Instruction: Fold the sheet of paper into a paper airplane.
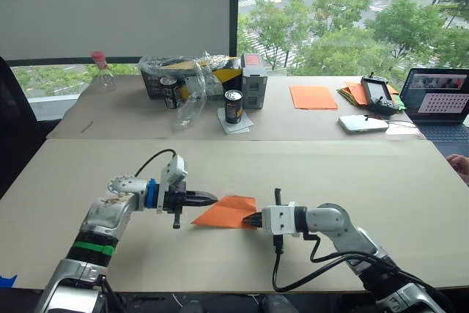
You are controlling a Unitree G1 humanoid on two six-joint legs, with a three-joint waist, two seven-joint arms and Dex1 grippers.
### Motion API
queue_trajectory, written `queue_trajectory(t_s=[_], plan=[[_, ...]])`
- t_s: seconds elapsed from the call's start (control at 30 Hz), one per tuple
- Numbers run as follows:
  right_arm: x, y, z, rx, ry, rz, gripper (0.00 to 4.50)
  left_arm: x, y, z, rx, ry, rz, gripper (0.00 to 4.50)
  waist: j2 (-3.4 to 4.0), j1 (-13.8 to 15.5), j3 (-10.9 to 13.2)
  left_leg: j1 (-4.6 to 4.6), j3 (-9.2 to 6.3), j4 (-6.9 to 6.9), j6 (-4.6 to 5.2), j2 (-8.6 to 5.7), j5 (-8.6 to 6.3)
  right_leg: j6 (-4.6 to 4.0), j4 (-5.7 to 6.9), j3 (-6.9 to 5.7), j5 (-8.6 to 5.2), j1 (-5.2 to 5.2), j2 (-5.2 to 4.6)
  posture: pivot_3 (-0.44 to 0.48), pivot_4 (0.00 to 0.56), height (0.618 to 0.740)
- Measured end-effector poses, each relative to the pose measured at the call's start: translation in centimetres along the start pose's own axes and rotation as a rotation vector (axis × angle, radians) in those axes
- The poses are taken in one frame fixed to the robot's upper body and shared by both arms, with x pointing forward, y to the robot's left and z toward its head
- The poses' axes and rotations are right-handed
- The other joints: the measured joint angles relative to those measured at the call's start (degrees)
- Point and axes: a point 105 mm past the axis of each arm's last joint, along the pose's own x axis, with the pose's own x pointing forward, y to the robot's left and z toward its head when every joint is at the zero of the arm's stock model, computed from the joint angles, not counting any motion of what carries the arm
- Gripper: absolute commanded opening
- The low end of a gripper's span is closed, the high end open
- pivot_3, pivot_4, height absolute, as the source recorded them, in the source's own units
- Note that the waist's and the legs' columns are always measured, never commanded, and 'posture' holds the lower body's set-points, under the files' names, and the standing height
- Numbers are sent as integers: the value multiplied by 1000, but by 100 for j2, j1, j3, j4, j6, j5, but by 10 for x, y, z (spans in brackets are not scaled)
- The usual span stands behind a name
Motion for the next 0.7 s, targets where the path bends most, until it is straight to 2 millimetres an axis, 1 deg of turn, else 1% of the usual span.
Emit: queue_trajectory(t_s=[0.07,0.13,0.27,0.33,0.37,0.47,0.5,0.53,0.57,0.63,0.7], plan=[[-1,0,0,5,3,-3,0,6,-2,-12,-6,34,-9,18,0,6,0,0,0,0,0,0,0,0,-1,0,0,1,0,0,150,720],[-1,0,0,9,5,-5,0,9,-1,-19,5,66,-2,18,-1,9,0,0,0,0,0,0,0,0,-2,0,0,2,0,0,150,720],[-3,-1,-1,27,13,-25,0,15,5,-21,16,44,21,18,-3,13,-2,1,0,0,0,-1,0,0,-3,0,0,5,-1,0,150,720],[-4,-2,-2,66,9,-41,0,16,5,-21,18,50,17,18,-3,15,-2,9,0,0,0,-1,0,0,-3,0,0,14,-1,0,150,720],[-4,-4,-2,115,-4,-59,0,16,5,-21,23,54,16,18,-2,15,-3,14,-1,0,0,-1,0,0,-4,0,0,20,-1,0,150,720],[-10,-10,-5,220,-16,-104,875,17,5,-22,32,56,19,0,-2,18,-3,19,-1,0,0,-2,0,0,-11,0,0,29,-3,0,150,720],[-13,-14,-5,248,-22,-125,1232,18,4,-22,32,56,22,0,-2,19,-3,20,-1,0,0,-2,0,1,-13,-1,0,32,-3,0,150,720],[-17,-21,-3,326,-55,-164,1514,19,2,-25,30,55,25,0,-2,16,-3,22,-2,0,1,0,-1,1,-17,-2,0,36,-2,0,150,720],[-21,-29,-1,412,-96,-210,1930,19,2,-25,33,53,32,0,-1,16,-3,27,-5,-1,2,0,-1,1,-17,-3,-1,43,-2,0,150,720],[-26,-38,1,530,-139,-251,2567,20,1,-26,42,54,41,0,3,18,-6,32,-7,-1,2,0,-1,1,-24,-4,0,53,-2,0,150,720],[-29,-42,-4,644,-137,-261,2567,21,0,-26,47,51,46,0,4,21,-6,35,-7,-1,3,-1,-2,1,-30,-5,-1,61,-3,0,150,720]])
